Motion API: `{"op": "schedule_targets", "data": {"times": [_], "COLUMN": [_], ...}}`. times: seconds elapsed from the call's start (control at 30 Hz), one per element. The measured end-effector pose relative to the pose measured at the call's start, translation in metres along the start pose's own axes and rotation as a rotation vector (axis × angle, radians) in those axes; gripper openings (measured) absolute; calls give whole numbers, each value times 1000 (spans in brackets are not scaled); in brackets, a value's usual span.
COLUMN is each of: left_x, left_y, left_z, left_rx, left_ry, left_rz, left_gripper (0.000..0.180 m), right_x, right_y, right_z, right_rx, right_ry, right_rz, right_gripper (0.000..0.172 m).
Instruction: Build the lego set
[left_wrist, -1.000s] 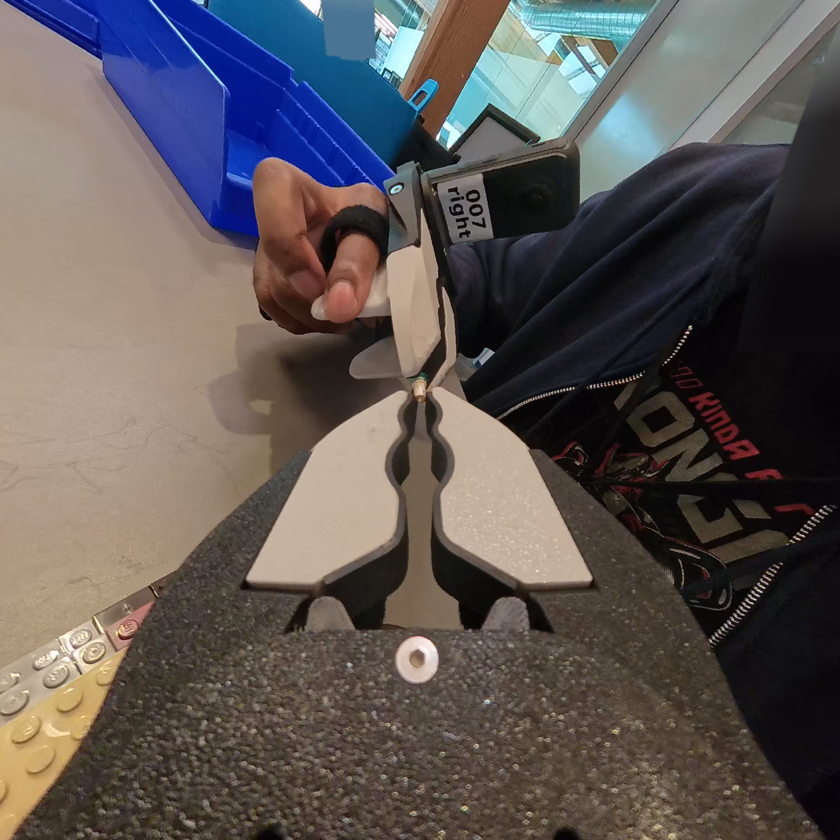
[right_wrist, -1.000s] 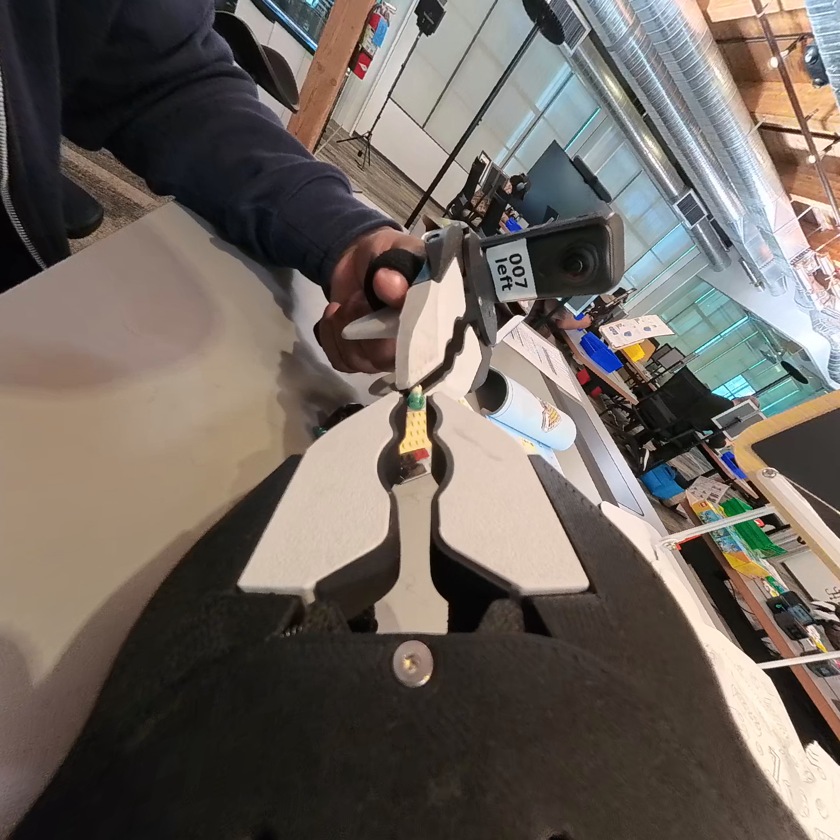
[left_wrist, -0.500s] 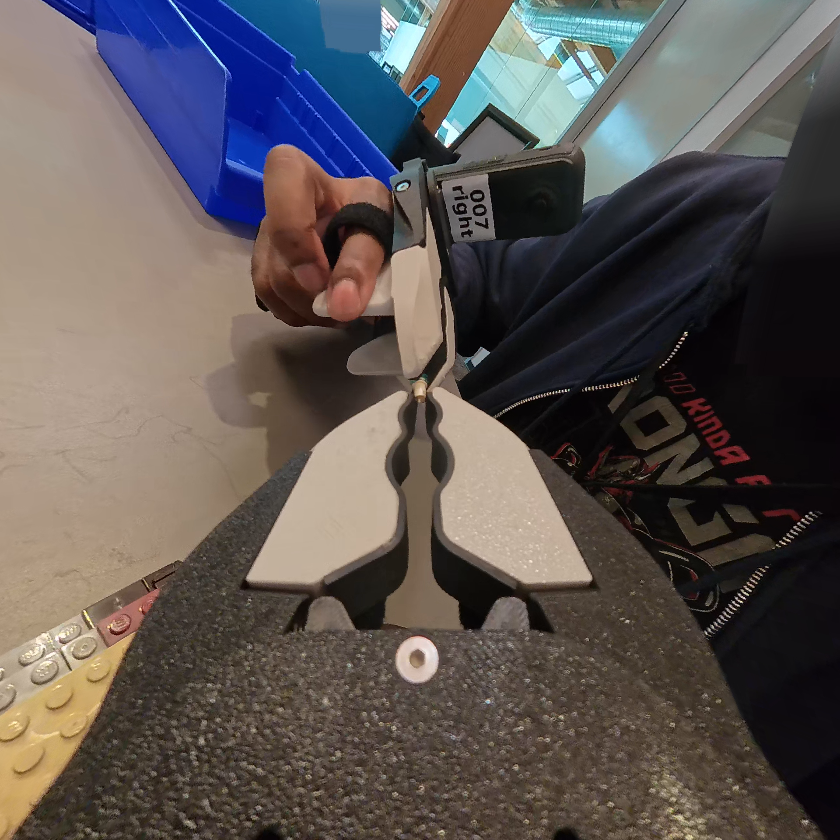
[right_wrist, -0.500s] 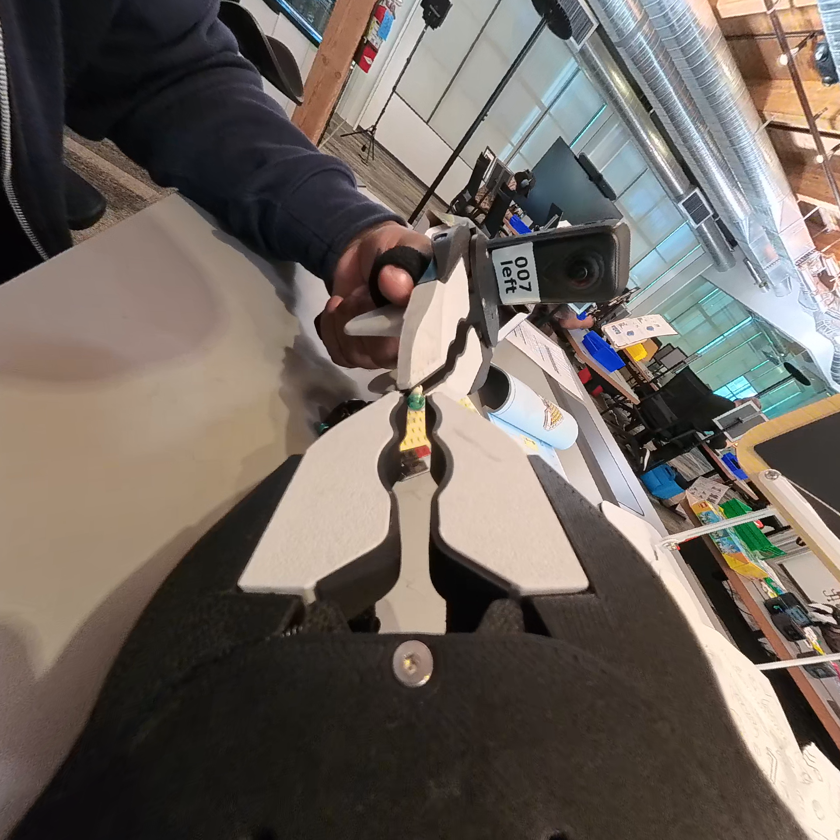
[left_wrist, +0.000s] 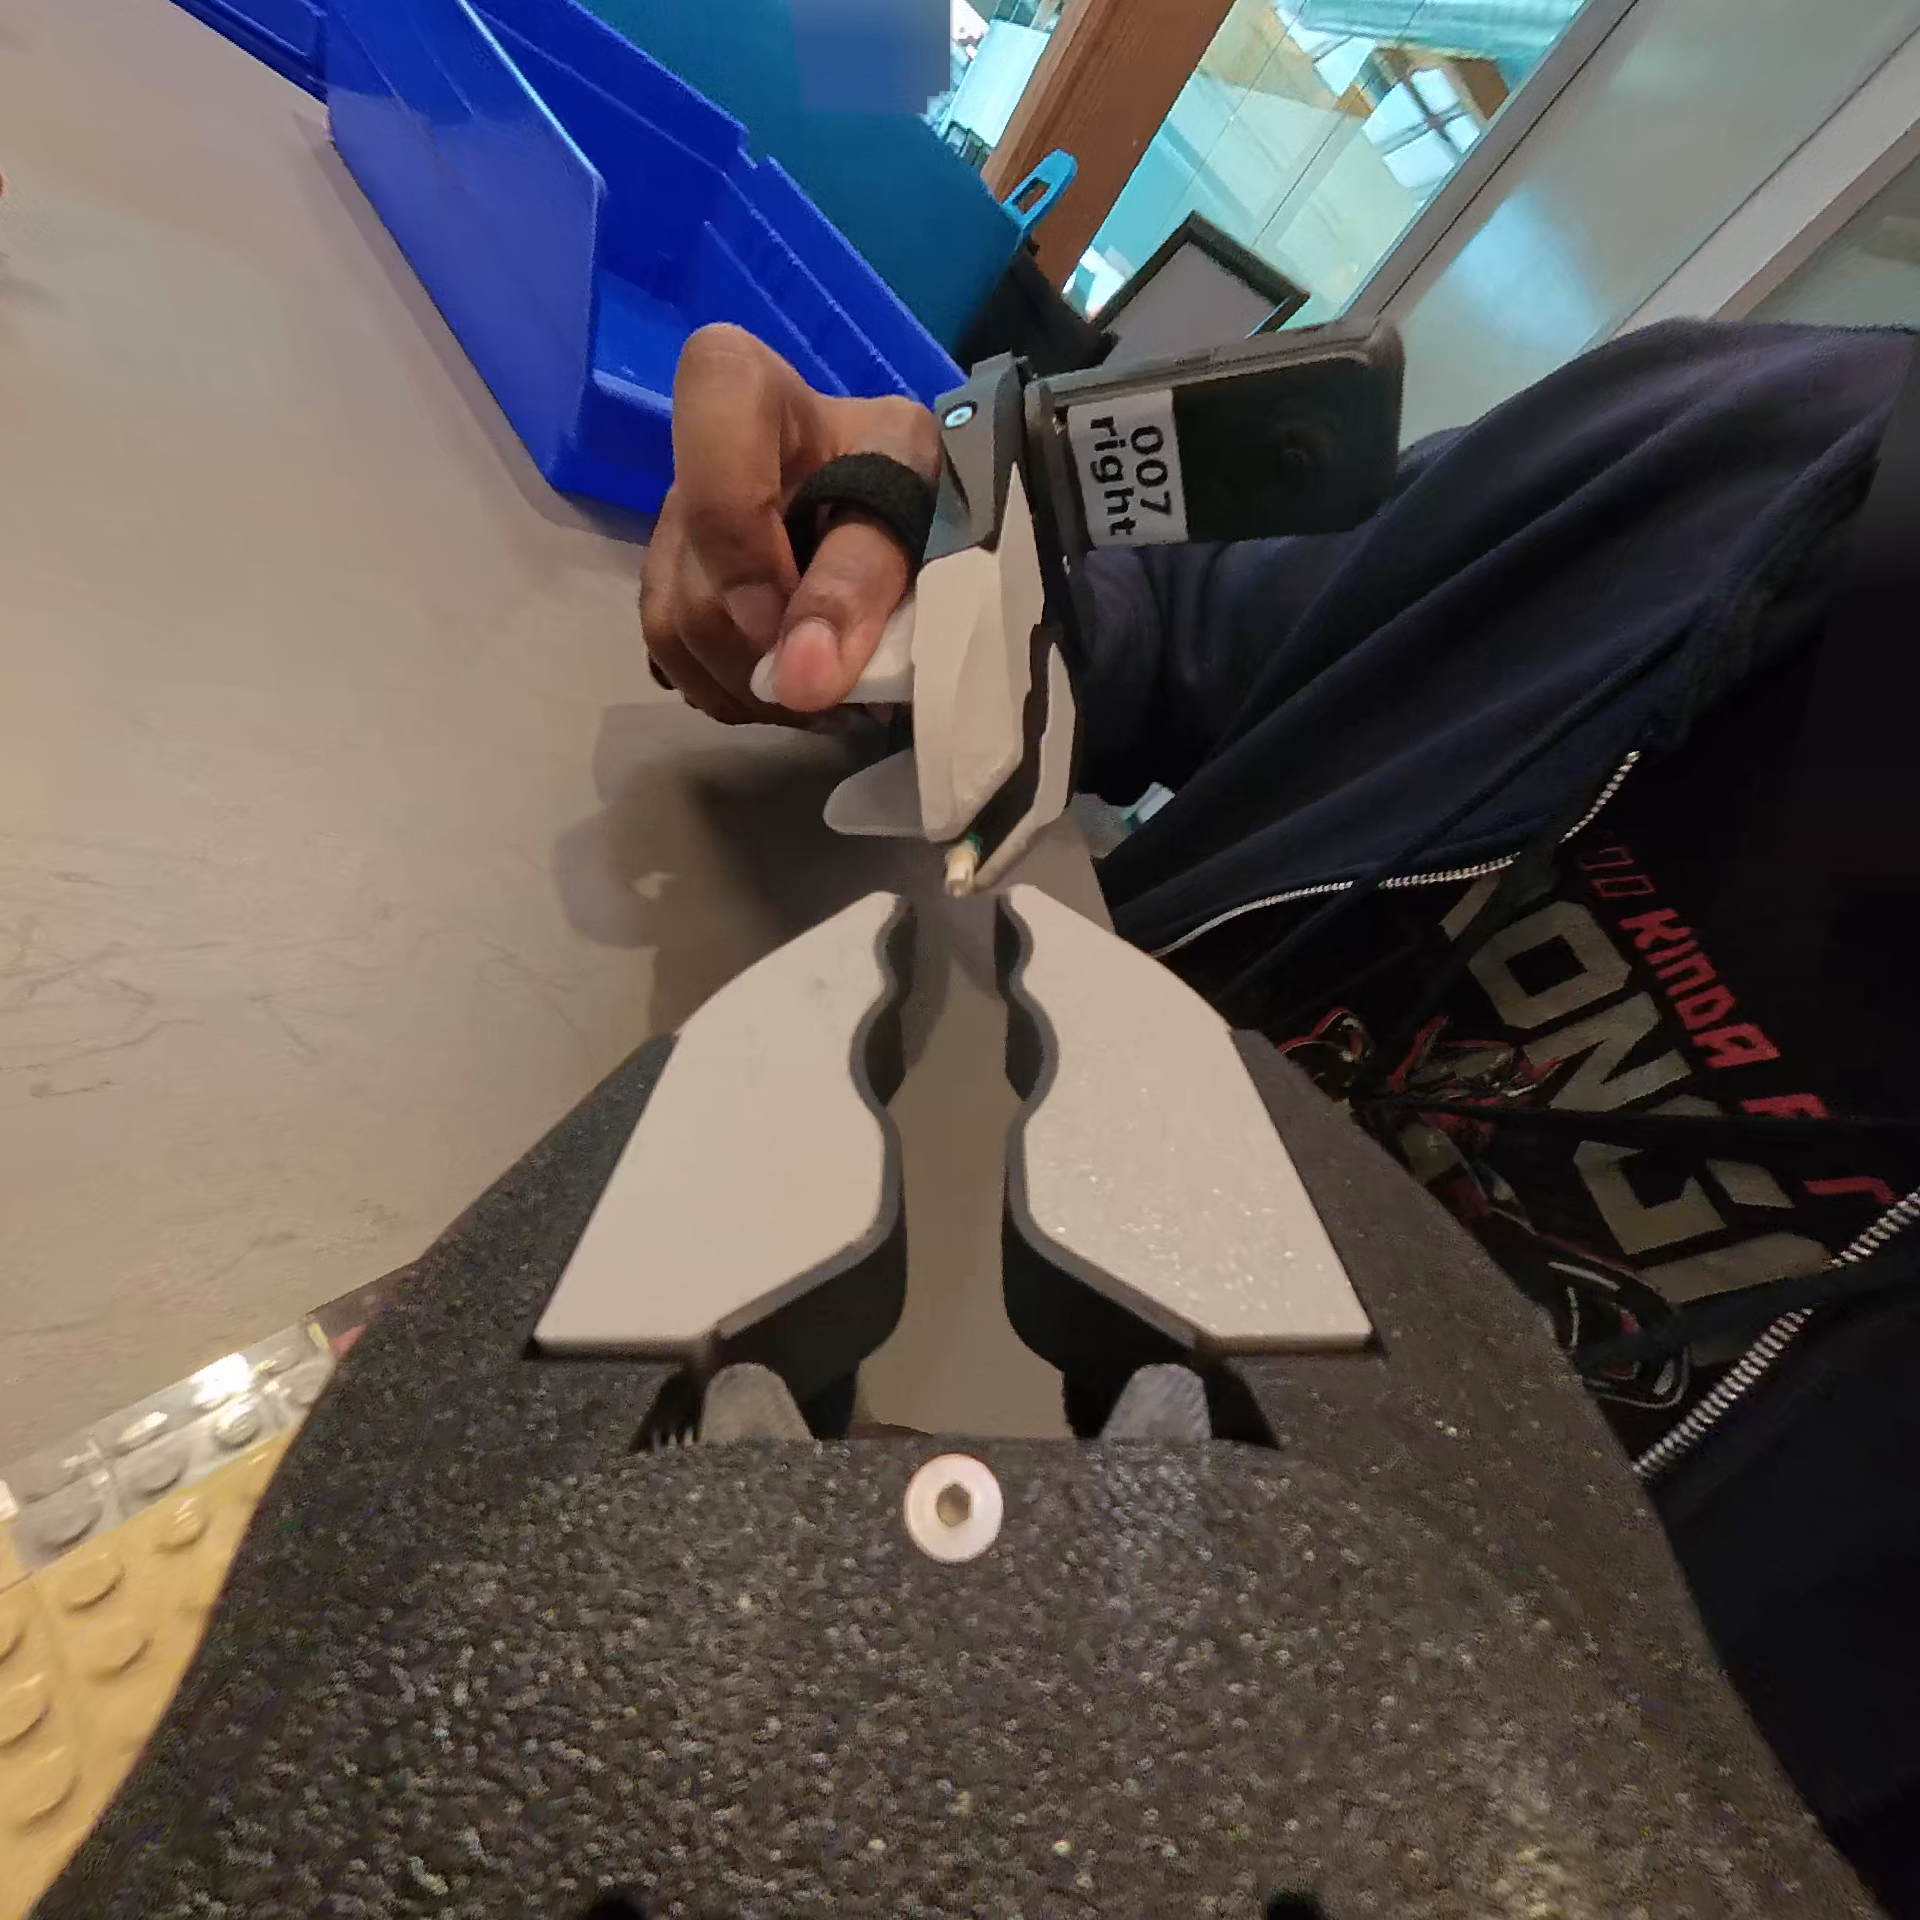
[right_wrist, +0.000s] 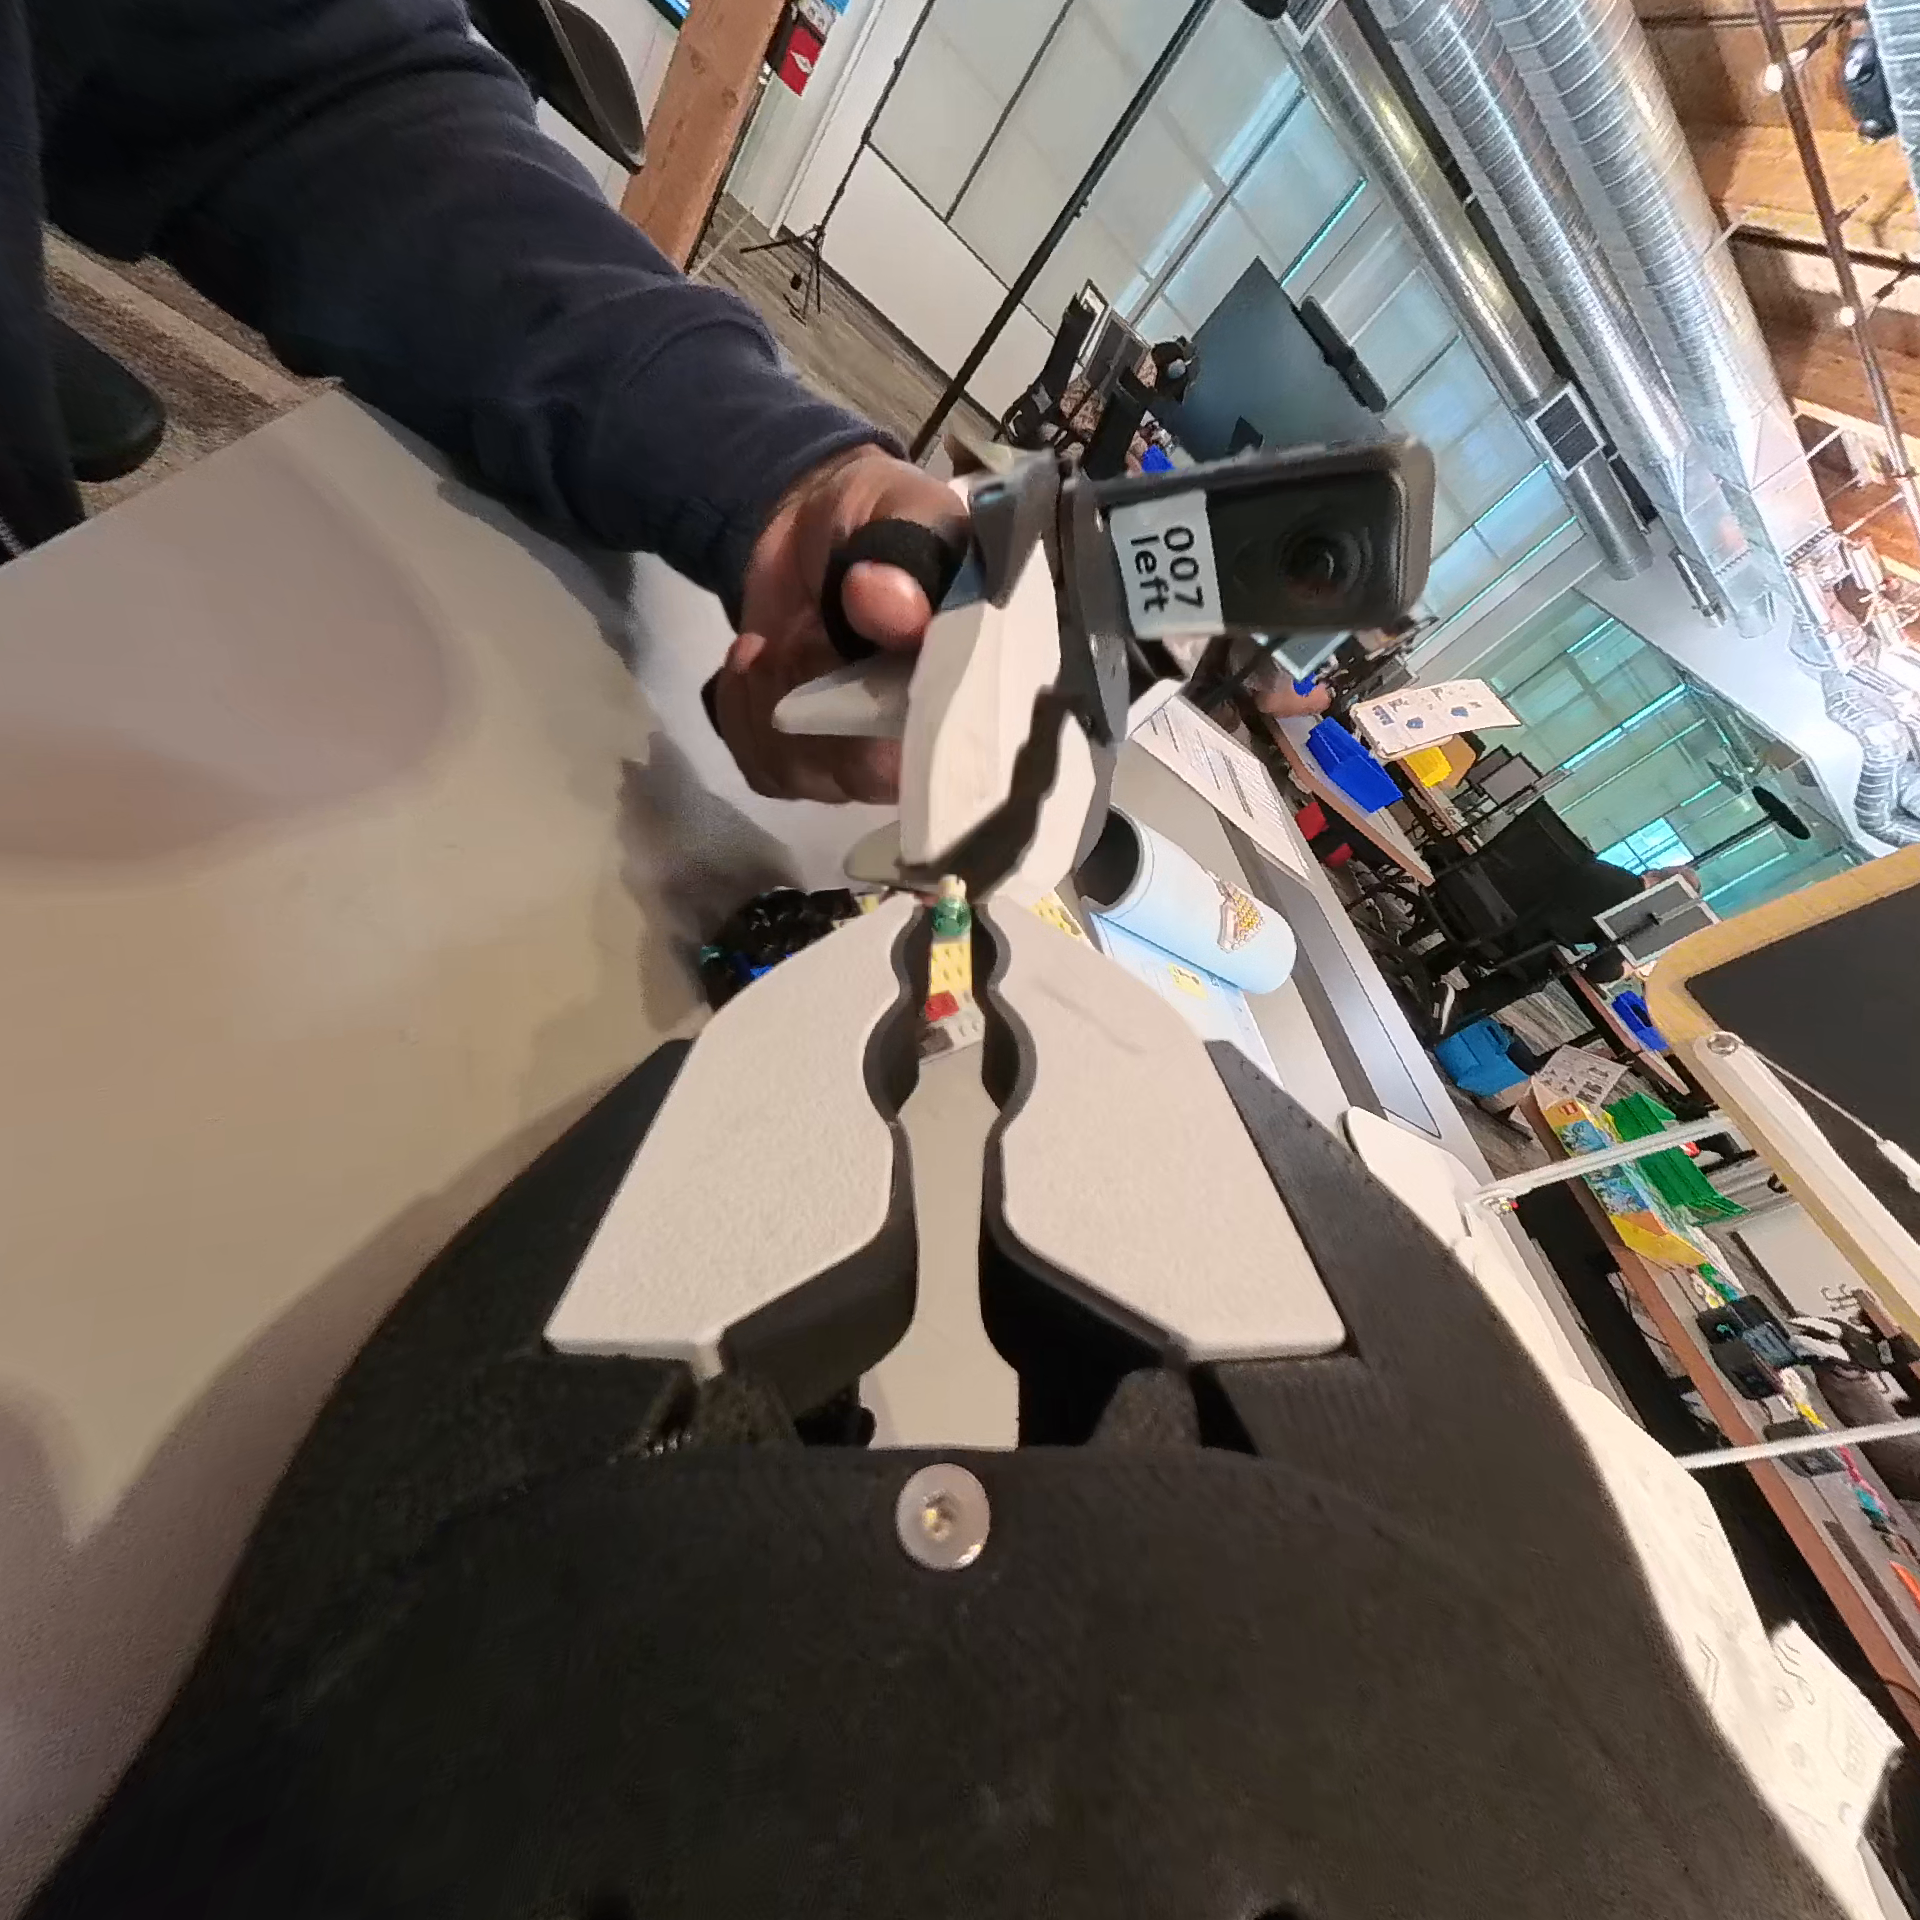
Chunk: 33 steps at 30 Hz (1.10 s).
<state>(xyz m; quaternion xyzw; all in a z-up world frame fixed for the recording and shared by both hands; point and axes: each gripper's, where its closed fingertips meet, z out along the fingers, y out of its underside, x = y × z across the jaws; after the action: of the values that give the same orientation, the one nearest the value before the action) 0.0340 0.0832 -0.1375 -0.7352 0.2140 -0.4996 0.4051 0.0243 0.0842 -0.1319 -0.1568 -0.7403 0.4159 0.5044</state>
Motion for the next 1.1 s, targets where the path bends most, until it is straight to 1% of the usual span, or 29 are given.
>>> {"op": "schedule_targets", "data": {"times": [0.1,0.2,0.27,0.33,0.43,0.6,0.7,0.77,1.0,1.1], "left_x": [-11,-23,-29,-30,-33,-37,-36,-37,-51,-54], "left_y": [2,12,22,33,44,62,74,77,71,68], "left_z": [-13,-28,-35,-40,-44,-43,-43,-43,-43,-40], "left_rx": [-58,-185,-293,-384,-459,-563,-642,-683,-865,-912], "left_ry": [-130,-308,-395,-439,-512,-615,-594,-561,-416,-305], "left_rz": [115,331,458,552,696,907,914,917,931,882], "left_gripper": [23,32,38,45,52,54,62,66,74,75], "right_x": [7,11,10,8,7,7,5,4,5,4], "right_y": [6,17,23,27,29,30,33,34,32,32], "right_z": [-3,-4,-3,-2,-1,-1,1,1,-1,-1], "right_rx": [-26,-69,-94,-109,-123,-125,-136,-139,-137,-134], "right_ry": [16,29,23,14,12,11,1,-3,-4,-11], "right_rz": [13,15,12,18,13,19,23,21,12,16], "right_gripper": [7,7,7,7,7,7,7,7,7,7]}}
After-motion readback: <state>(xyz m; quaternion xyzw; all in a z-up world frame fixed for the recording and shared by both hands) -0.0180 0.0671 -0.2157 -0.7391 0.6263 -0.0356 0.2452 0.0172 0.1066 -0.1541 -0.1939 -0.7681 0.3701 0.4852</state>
